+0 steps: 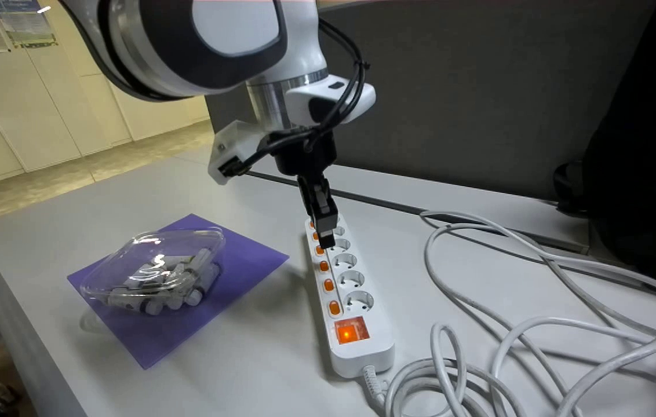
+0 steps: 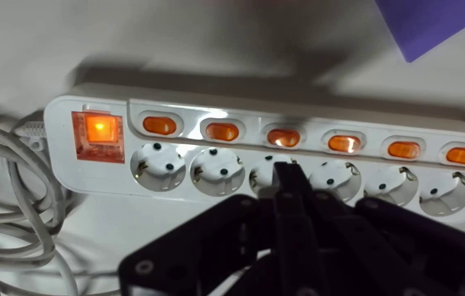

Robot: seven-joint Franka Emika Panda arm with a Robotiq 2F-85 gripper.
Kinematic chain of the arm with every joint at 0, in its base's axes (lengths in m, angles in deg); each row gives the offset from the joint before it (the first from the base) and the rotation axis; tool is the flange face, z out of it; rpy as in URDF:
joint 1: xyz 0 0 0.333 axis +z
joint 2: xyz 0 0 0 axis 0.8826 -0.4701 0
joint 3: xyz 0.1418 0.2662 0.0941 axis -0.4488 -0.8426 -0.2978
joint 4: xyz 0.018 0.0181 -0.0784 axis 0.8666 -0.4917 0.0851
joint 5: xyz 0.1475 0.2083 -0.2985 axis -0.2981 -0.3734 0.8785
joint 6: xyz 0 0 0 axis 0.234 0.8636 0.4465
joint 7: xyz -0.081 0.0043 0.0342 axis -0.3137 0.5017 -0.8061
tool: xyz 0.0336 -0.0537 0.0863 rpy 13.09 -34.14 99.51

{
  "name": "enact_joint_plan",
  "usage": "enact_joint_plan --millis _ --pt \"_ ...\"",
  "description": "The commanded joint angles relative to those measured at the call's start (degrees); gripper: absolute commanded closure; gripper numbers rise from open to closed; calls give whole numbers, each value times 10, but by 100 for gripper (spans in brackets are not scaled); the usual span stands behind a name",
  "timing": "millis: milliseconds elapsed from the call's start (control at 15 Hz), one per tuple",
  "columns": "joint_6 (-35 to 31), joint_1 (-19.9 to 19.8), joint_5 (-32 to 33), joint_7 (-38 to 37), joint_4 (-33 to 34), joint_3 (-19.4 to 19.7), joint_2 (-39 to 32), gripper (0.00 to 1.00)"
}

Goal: Turn off the fourth switch from the left

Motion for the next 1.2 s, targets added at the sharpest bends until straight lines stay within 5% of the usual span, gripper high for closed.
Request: enact_joint_plan --millis 0,1133 --pt "8 24 -1 -30 34 15 -31 100" --pt "40 65 19 -59 87 40 -120 100"
